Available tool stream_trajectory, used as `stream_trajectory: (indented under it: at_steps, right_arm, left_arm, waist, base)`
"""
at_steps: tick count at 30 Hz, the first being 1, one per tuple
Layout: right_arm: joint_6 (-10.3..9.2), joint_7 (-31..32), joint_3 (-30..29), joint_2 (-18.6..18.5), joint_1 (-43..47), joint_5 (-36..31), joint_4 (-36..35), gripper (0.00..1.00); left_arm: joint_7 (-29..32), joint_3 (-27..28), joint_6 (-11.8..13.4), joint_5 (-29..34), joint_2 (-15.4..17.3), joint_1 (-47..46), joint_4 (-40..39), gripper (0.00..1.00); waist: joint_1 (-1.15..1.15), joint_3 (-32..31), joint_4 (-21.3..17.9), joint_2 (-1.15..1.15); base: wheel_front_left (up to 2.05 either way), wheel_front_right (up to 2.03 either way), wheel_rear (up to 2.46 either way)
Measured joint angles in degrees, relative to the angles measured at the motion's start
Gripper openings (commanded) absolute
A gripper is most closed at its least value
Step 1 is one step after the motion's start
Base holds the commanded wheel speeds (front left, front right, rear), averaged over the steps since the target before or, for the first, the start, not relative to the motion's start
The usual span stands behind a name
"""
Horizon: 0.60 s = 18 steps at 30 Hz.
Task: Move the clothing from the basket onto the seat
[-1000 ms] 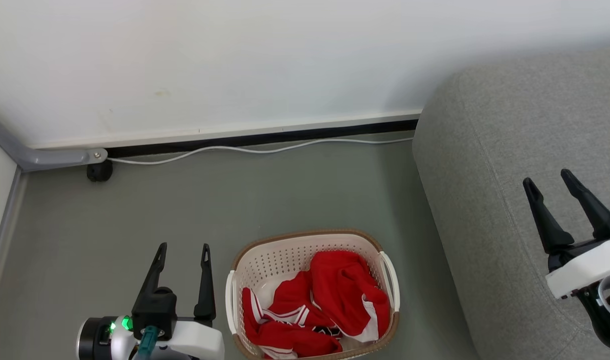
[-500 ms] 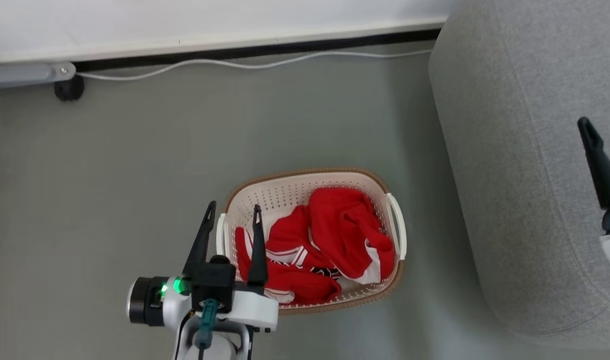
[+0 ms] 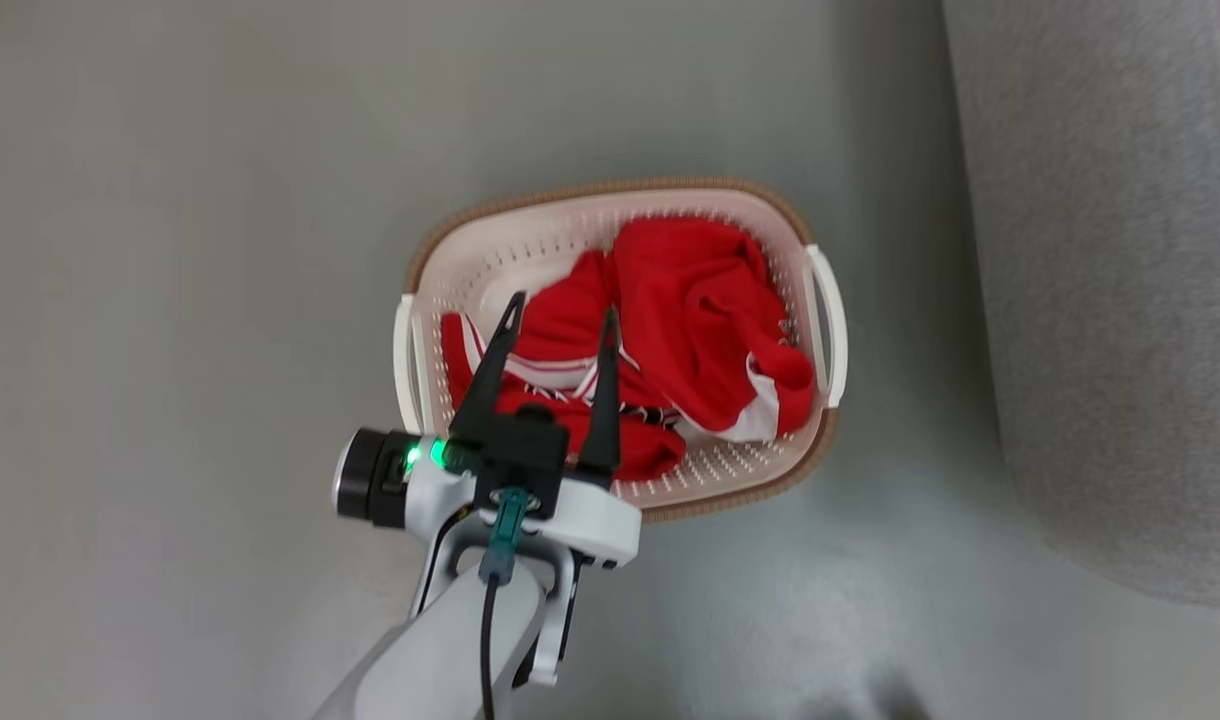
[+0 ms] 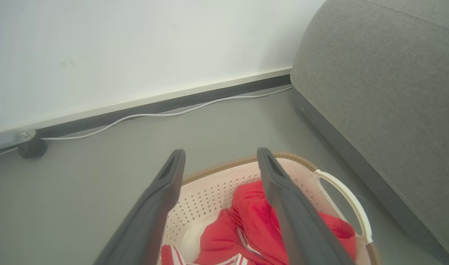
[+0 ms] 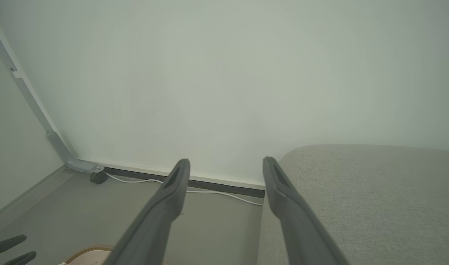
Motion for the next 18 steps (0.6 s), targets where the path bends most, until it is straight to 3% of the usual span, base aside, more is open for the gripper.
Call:
stream_trajectory:
  at_steps: [5, 18]
  right_arm:
    - [0.0, -0.1, -2.6, -1.1, -0.1, 0.0, -5.2, 1.0]
    - [0.0, -0.1, -5.4, -2.3, -3.1, 0.0, -10.7, 1.0]
  left_arm:
    - [0.0, -4.0, -0.1, -4.0, -0.1, -6.9, 4.1, 1.0]
    - [-0.2, -12.9, -5.6, -16.5, -0.1, -21.4, 17.6, 1.0]
  waist:
    - [0.0, 7.1, -0.3, 0.0]
    - [0.0, 20.1, -2.4, 0.0]
  base:
    - [0.0, 0.0, 0.0]
    - [0.0, 0.0, 0.0]
